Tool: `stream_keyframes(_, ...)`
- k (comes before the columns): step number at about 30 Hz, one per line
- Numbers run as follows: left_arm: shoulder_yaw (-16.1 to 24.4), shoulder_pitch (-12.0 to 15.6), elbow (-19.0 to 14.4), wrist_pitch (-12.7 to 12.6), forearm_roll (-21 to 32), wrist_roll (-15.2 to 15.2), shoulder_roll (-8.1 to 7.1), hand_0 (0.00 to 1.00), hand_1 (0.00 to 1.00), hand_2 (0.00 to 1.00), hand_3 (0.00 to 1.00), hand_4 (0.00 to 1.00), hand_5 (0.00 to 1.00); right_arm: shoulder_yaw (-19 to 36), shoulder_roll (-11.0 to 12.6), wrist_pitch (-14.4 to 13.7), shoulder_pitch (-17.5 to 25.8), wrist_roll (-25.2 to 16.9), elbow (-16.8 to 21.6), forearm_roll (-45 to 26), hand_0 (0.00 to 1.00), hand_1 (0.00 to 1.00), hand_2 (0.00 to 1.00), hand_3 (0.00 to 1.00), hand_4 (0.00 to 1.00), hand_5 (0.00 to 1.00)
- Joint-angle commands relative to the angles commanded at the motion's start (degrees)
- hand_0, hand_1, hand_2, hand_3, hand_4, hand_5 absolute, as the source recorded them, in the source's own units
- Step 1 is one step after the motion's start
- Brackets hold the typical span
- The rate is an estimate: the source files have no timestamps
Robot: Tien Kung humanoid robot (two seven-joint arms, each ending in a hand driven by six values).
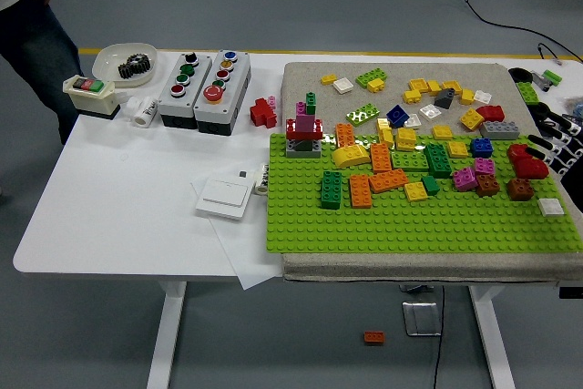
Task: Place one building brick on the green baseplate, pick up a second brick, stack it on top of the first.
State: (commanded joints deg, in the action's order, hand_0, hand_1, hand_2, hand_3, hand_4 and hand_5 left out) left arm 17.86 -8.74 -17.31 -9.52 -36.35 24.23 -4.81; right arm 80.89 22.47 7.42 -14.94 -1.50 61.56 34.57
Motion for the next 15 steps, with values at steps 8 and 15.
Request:
stream_keyframes(8, -0.40, 0.48, 0.06, -0.09, 3.82, 1.39, 0.11, 0.873, 0.872, 0.908, 0.641, 0.665, 0.661, -0.16, 0.06, -0.13, 0.13, 0.05, -0.06, 0.06, 0.732, 0.687, 0.756, 0.760, 0.998, 0.882)
stream_keyframes(15, -0.10, 0.68, -0.03, -0.05, 4.96, 1.51, 0.11, 0.874, 0.884, 0.917, 0.668, 0.707, 0.691, 0.02, 0.40, -0.41, 0.19, 0.11, 0.25, 0.38, 0.732, 0.688, 0.756, 0.759, 0.998, 0.882)
